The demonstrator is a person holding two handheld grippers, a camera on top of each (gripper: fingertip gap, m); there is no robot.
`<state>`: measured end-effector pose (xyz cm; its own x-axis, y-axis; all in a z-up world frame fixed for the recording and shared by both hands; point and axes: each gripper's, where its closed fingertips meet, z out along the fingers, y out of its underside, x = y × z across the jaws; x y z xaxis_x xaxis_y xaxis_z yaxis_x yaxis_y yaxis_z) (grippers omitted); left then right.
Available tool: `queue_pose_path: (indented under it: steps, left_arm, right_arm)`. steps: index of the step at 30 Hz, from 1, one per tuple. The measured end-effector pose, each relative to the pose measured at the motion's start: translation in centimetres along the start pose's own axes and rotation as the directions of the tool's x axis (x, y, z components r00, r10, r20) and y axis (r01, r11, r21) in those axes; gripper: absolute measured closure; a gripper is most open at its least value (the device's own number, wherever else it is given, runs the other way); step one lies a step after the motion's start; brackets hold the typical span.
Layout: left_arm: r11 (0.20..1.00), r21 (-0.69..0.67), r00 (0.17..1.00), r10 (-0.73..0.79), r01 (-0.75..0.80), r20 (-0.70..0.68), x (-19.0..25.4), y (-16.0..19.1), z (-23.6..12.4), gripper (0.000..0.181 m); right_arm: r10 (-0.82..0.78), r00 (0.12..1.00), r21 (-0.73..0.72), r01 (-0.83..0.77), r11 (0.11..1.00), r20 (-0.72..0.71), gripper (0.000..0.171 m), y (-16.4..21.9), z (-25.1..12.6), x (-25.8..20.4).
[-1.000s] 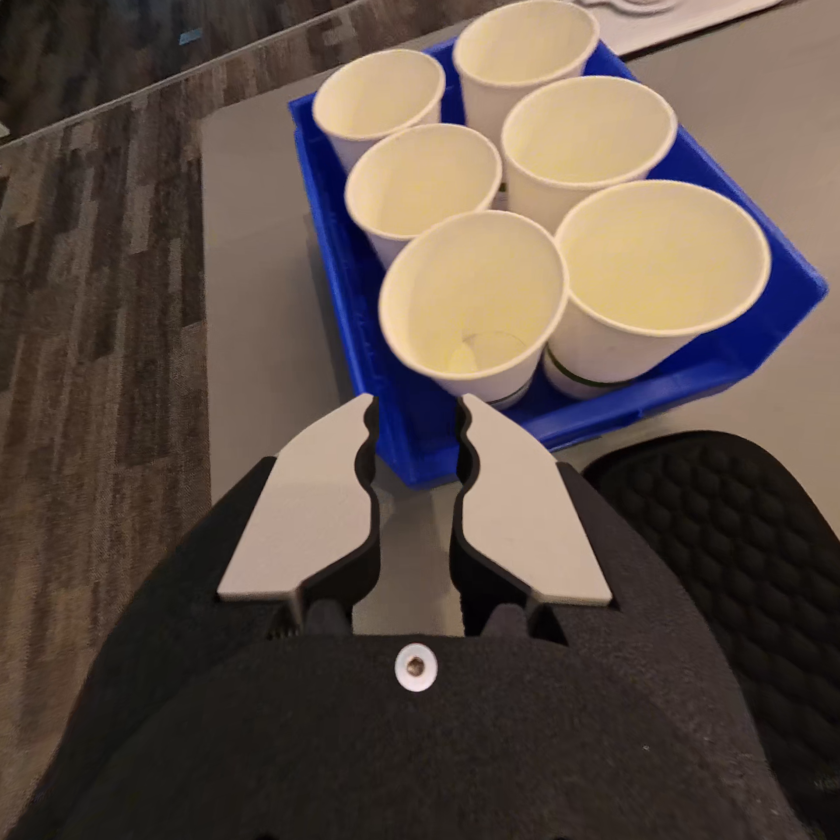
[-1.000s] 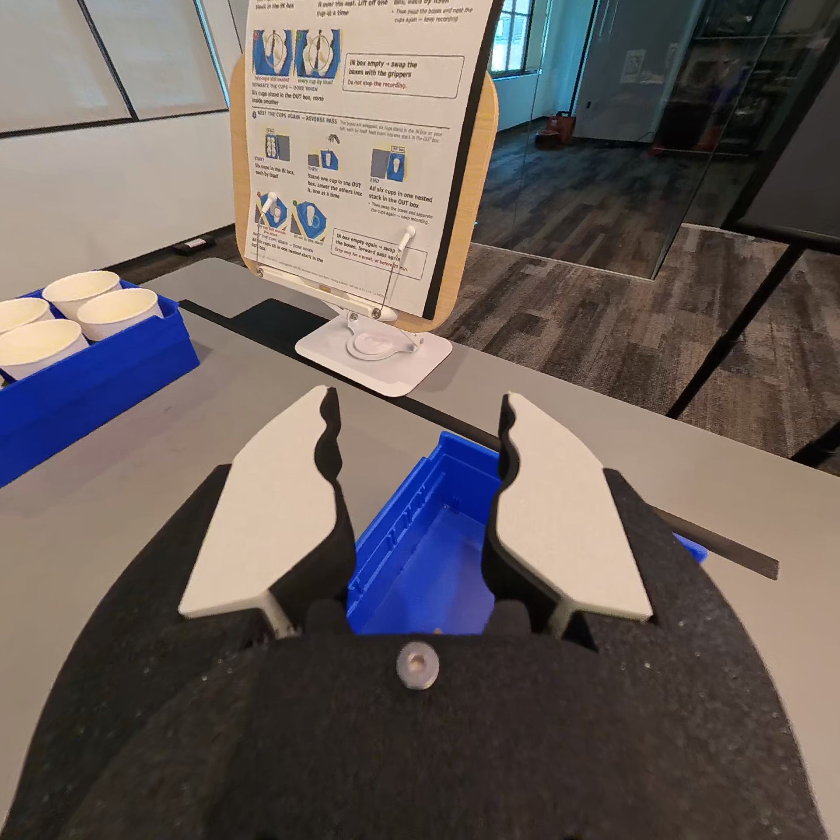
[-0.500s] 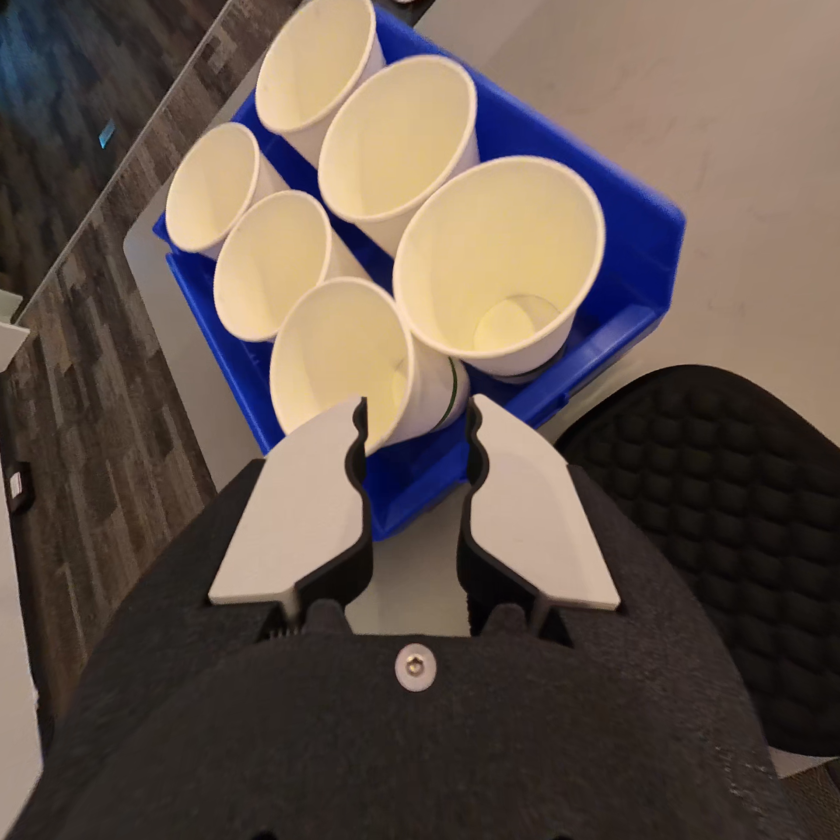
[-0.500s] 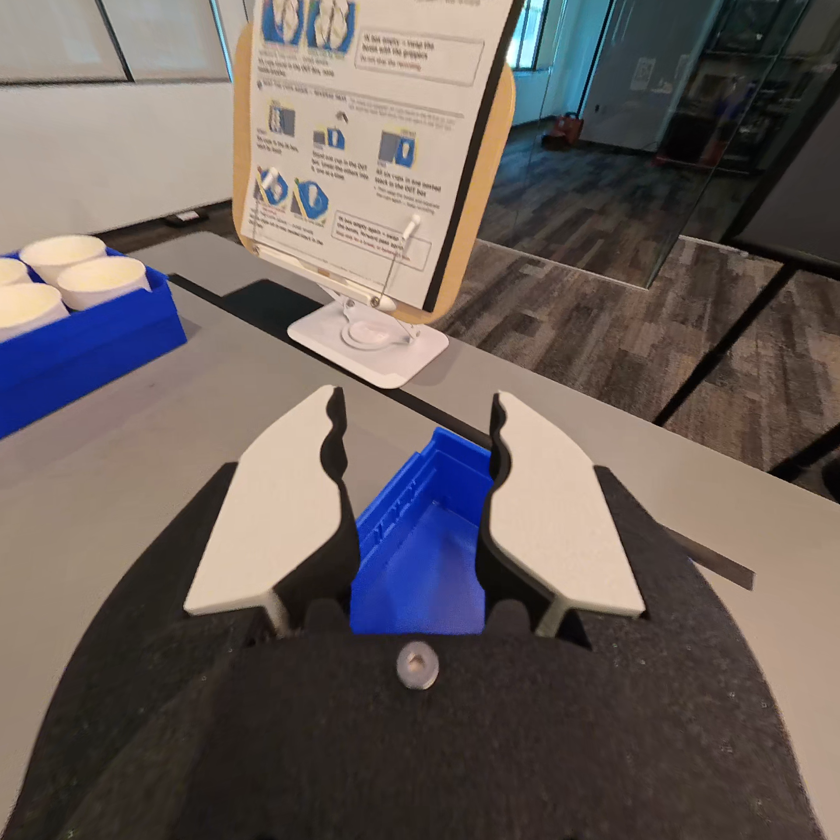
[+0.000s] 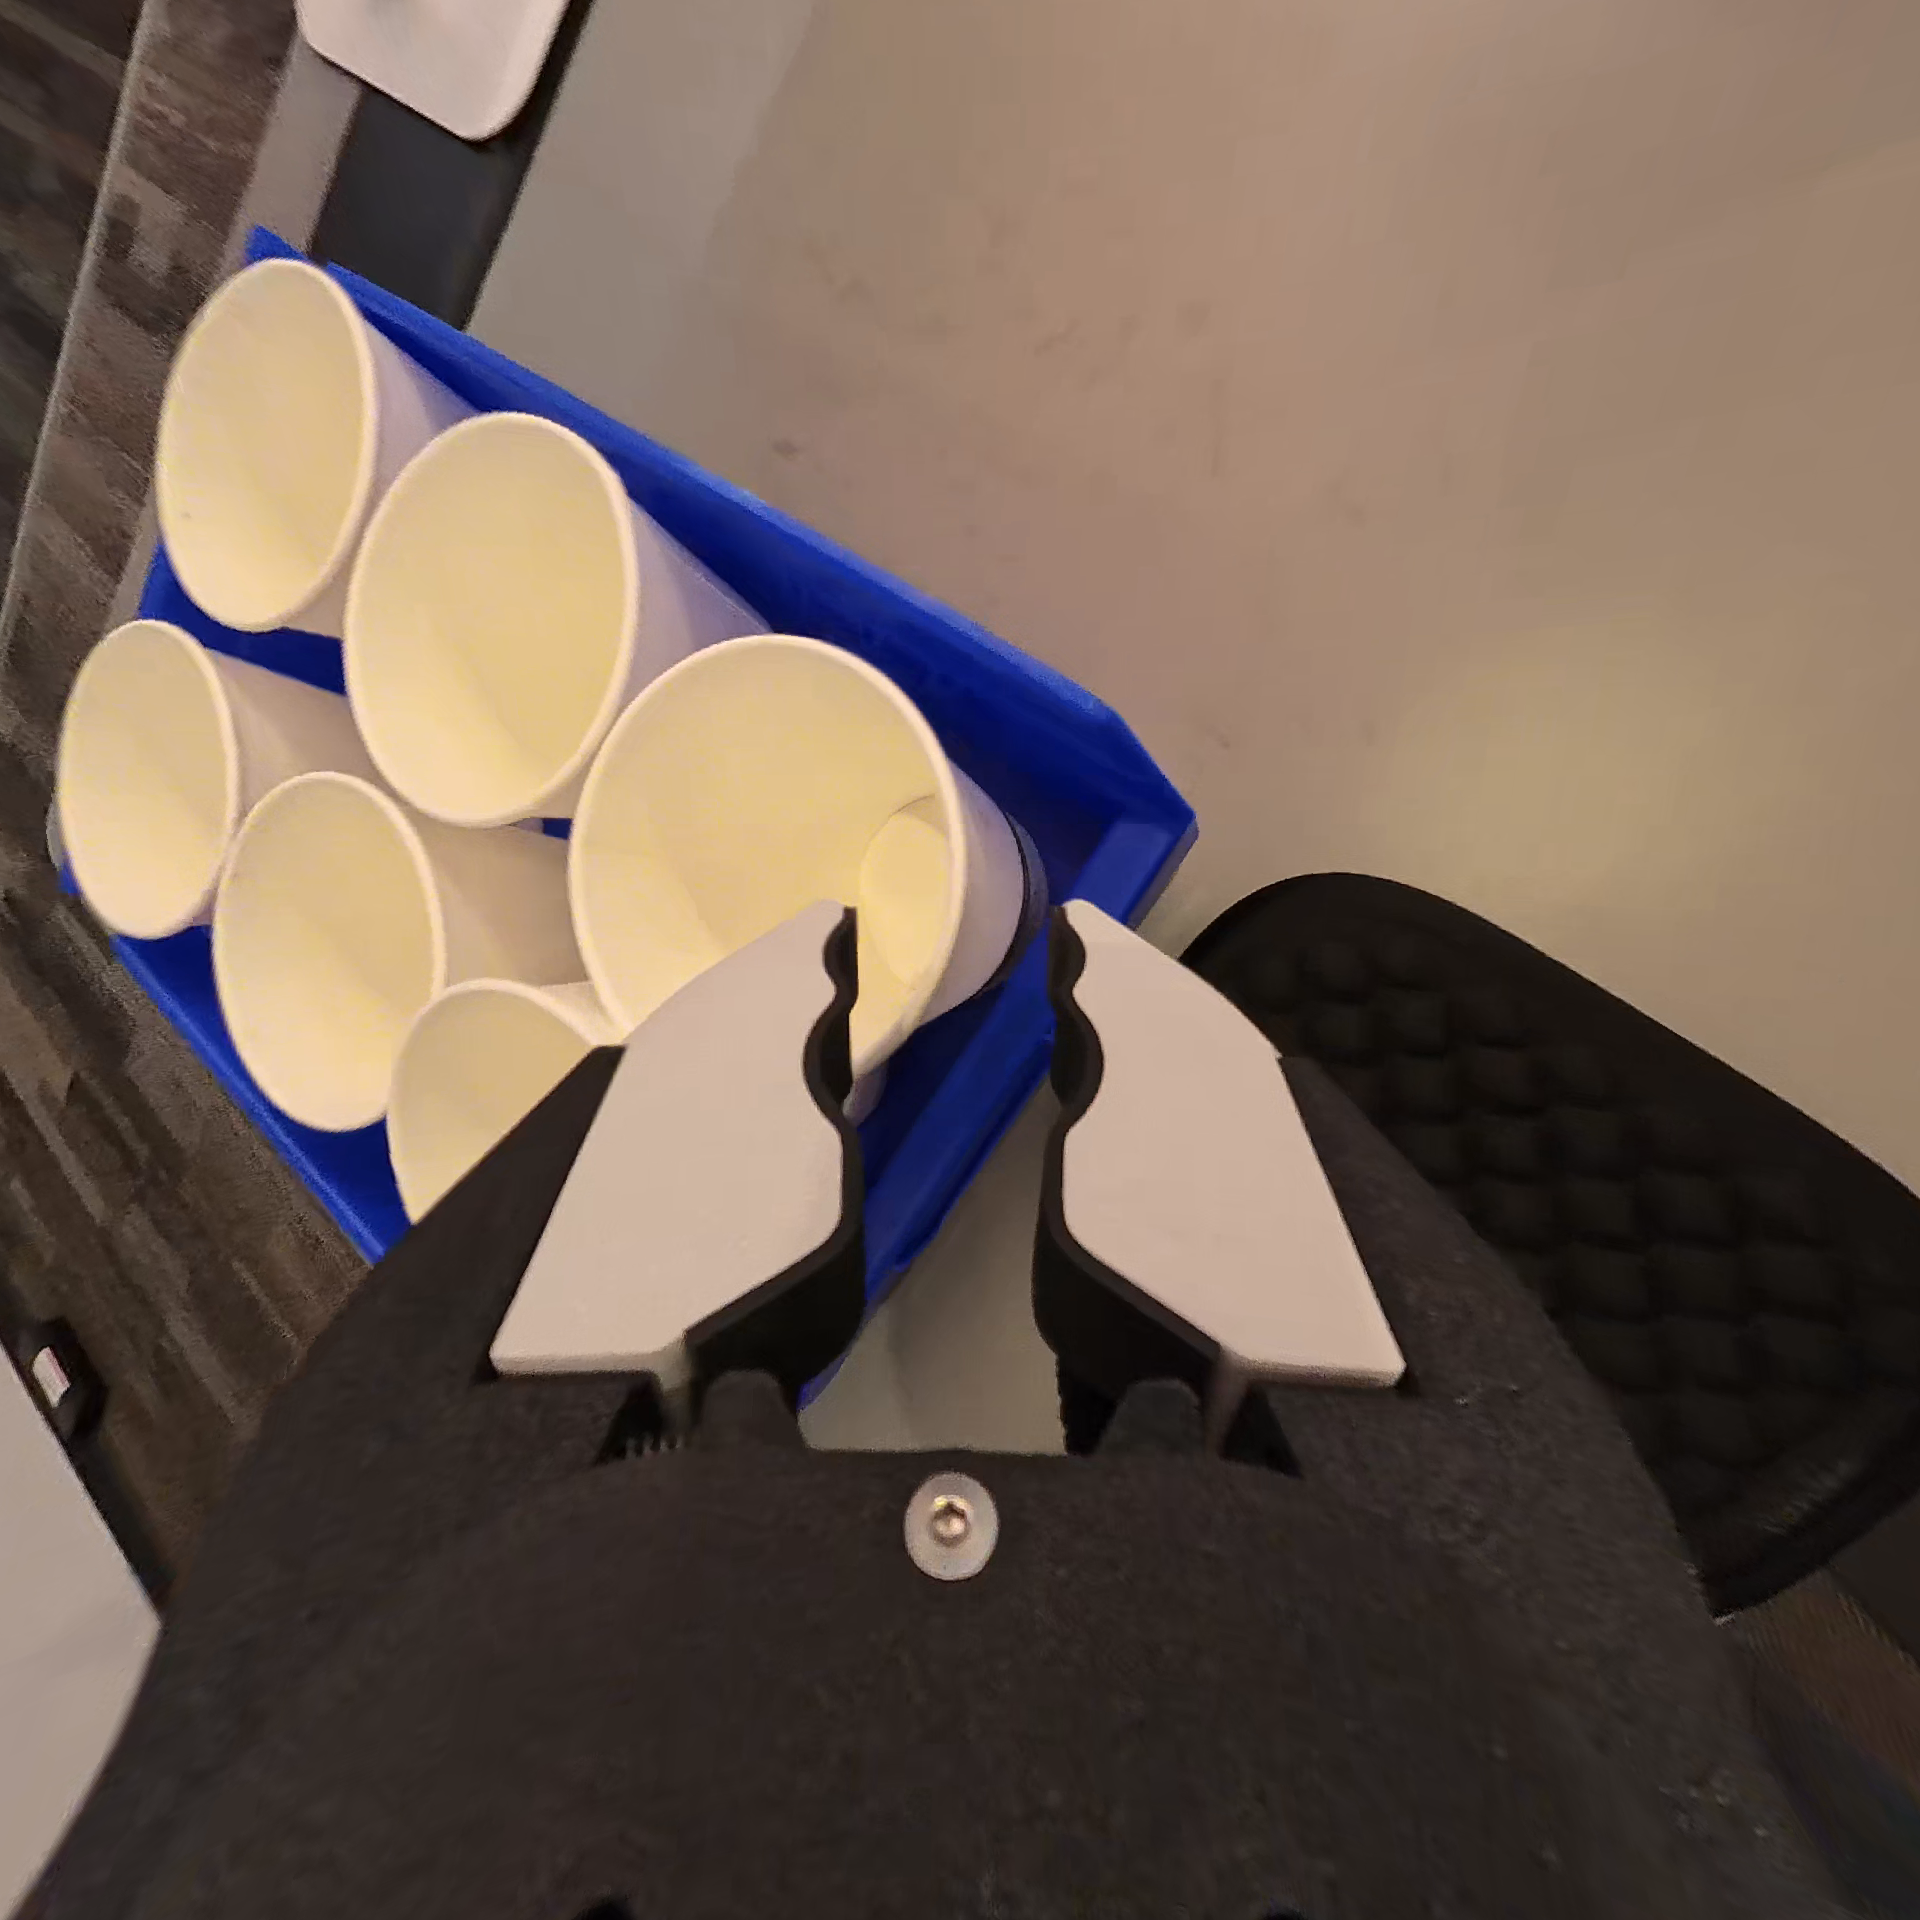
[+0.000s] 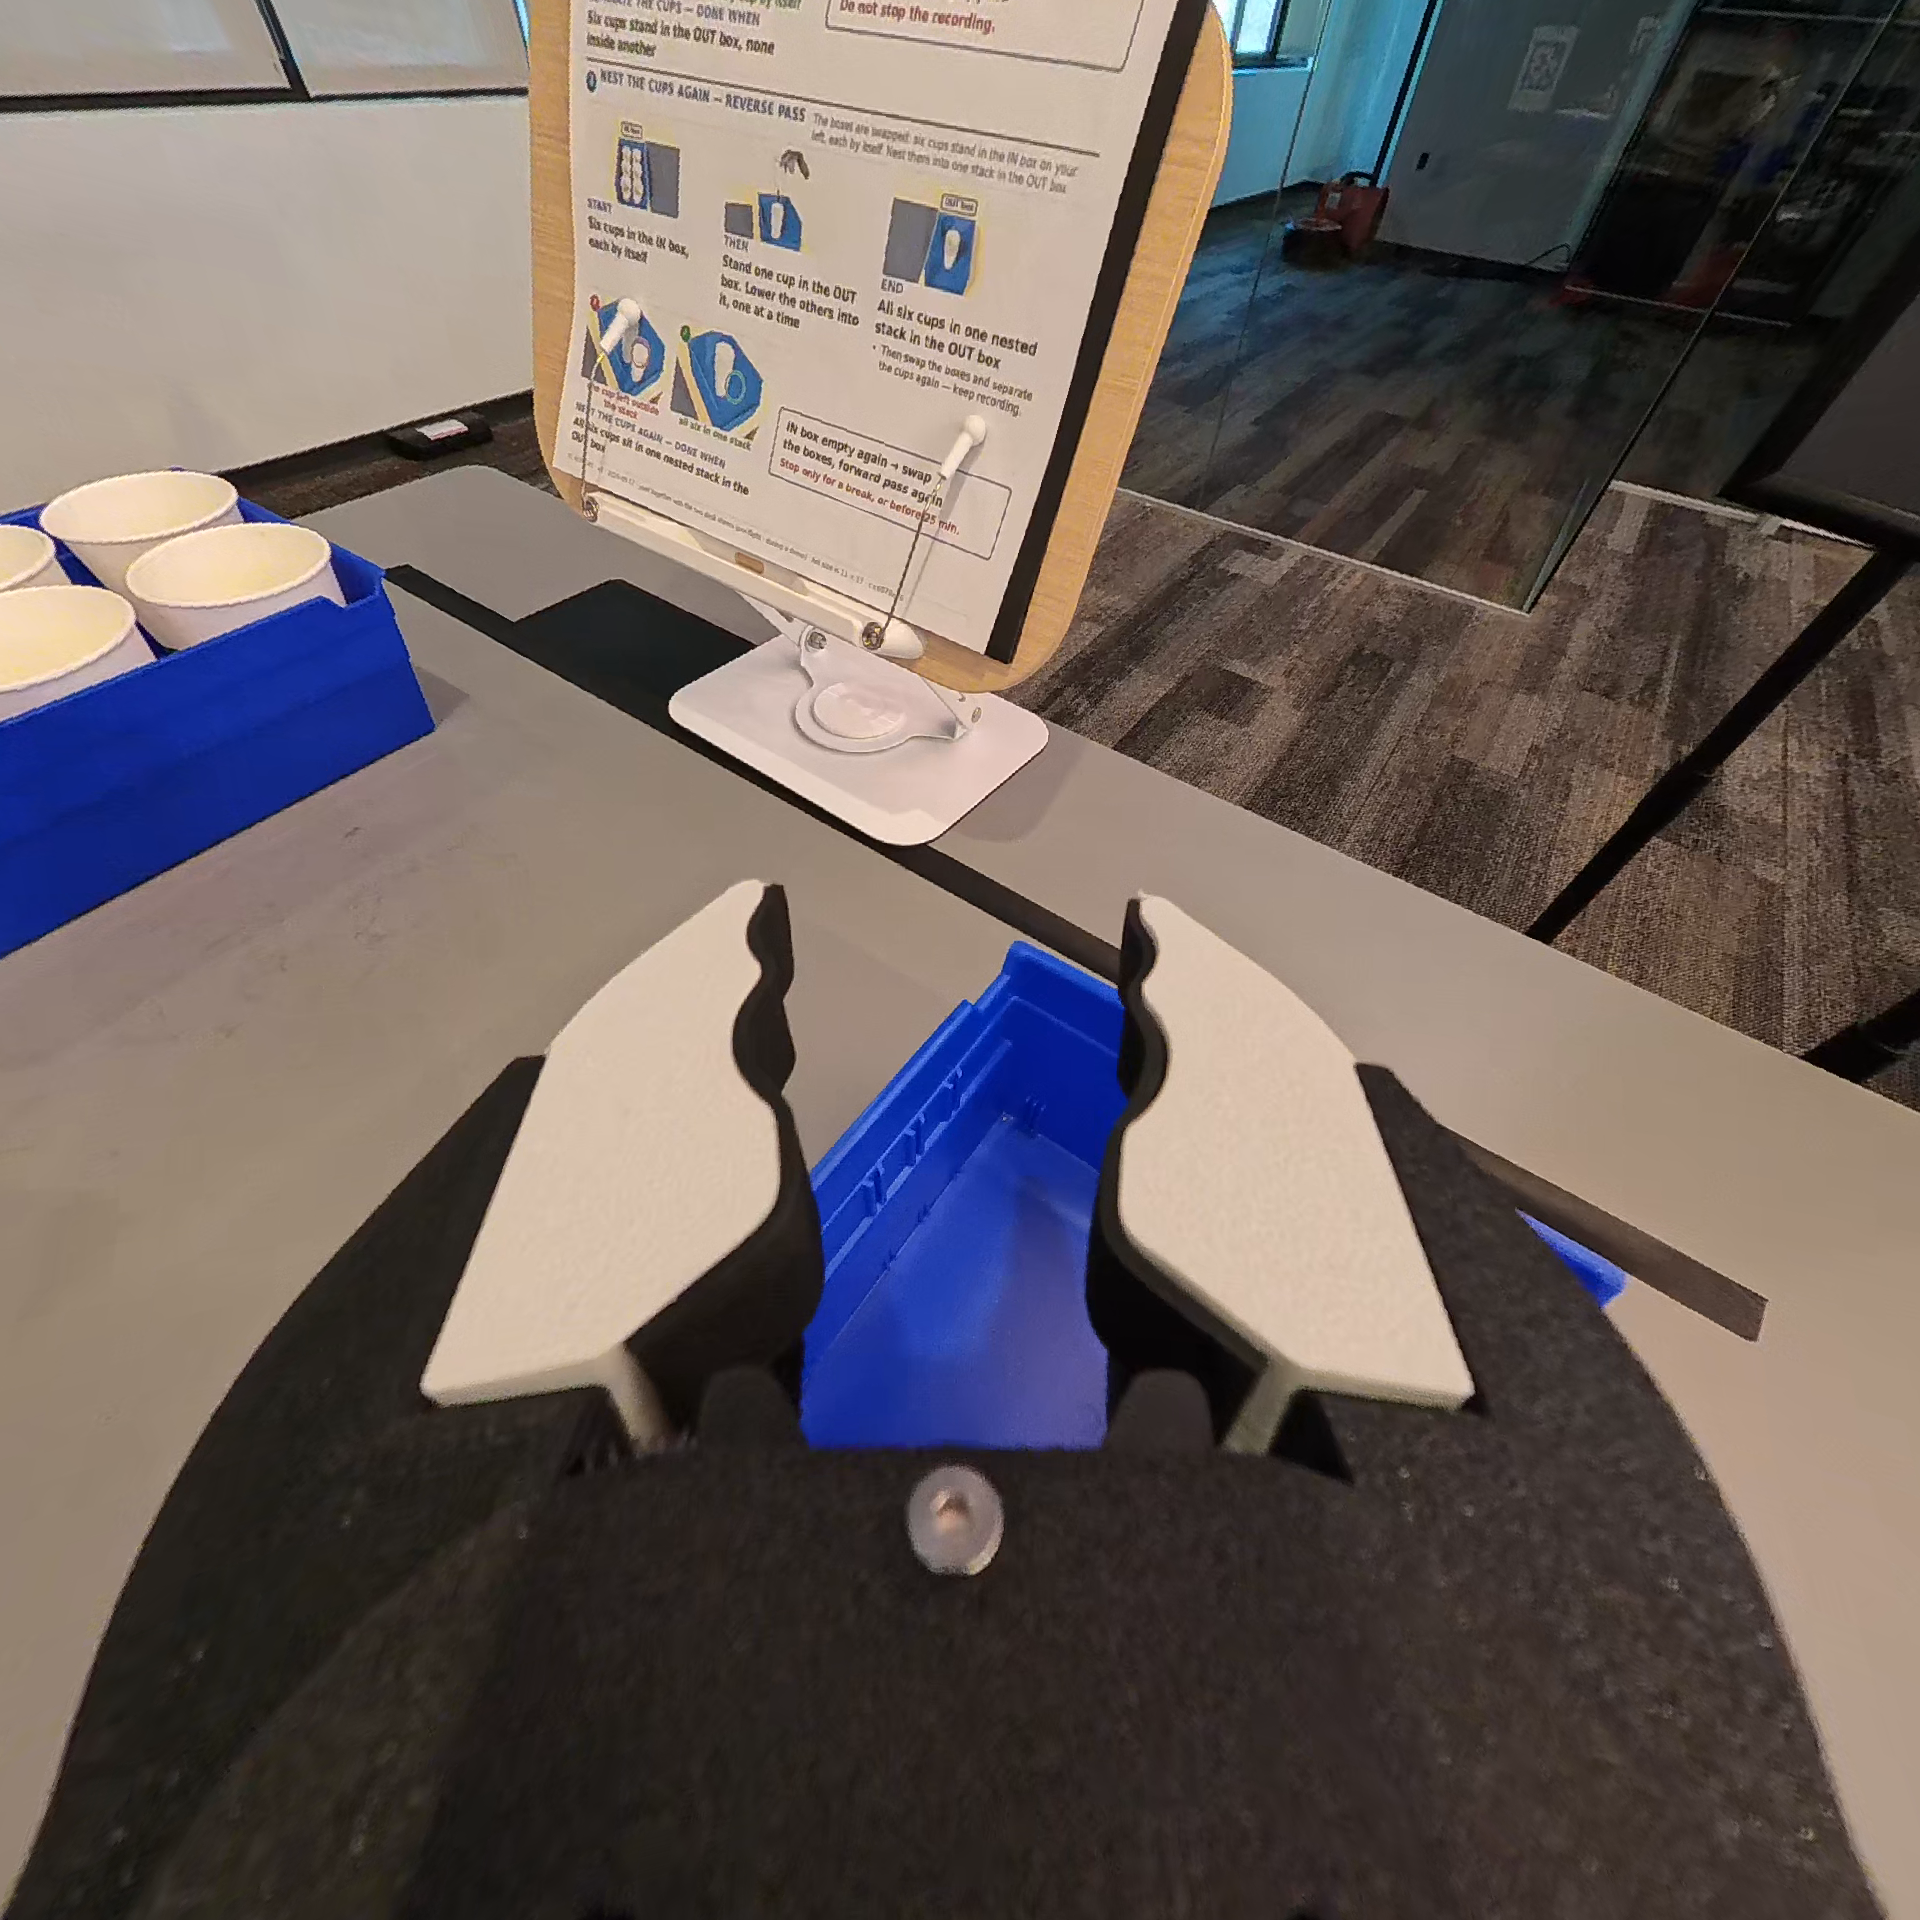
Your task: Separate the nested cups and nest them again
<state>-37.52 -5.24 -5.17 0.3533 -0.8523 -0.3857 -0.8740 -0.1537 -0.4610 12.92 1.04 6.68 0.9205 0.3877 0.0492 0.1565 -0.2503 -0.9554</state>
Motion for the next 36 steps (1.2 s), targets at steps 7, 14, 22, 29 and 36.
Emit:
queue_pose_path:
  steps: [7, 14, 22, 29, 36]
  left_arm:
    - [0.996, -0.082, 1.0, 0.026, -0.027, -0.015, 0.2, 0.3, 2.0, 0.147]
    - [0.993, -0.112, 0.999, 0.045, -0.048, -0.027, 0.3, 0.4, 2.1, 0.167]
    - [0.989, -0.138, 0.997, 0.039, -0.047, -0.061, 0.8, 0.6, 1.8, 0.176]
    - [0.987, -0.145, 0.997, 0.056, -0.063, -0.053, 0.7, 0.3, 1.5, 0.178]
    - [0.989, -0.129, 0.997, 0.073, -0.077, -0.037, 0.5, -0.7, 0.2, 0.179]
  right_arm:
    - [-0.01, 1.0, -0.036, 0.01, 0.999, 0.0, 0.111, 0.7, 0.2, 0.2]
    - [-0.019, 1.0, -0.044, 0.019, 0.999, 0.0, 0.112, 0.9, 0.1, 0.3]
    - [-0.02, 1.0, -0.059, 0.02, 0.998, 0.001, 0.112, 1.4, 0.1, 0.5]
    - [-0.015, 1.0, -0.054, 0.016, 0.998, 0.02, 0.111, 1.4, 0.2, 0.2]
    - [-0.023, 0.999, -0.07, 0.025, 0.997, 0.022, 0.111, 1.7, 0.4, 0.2]
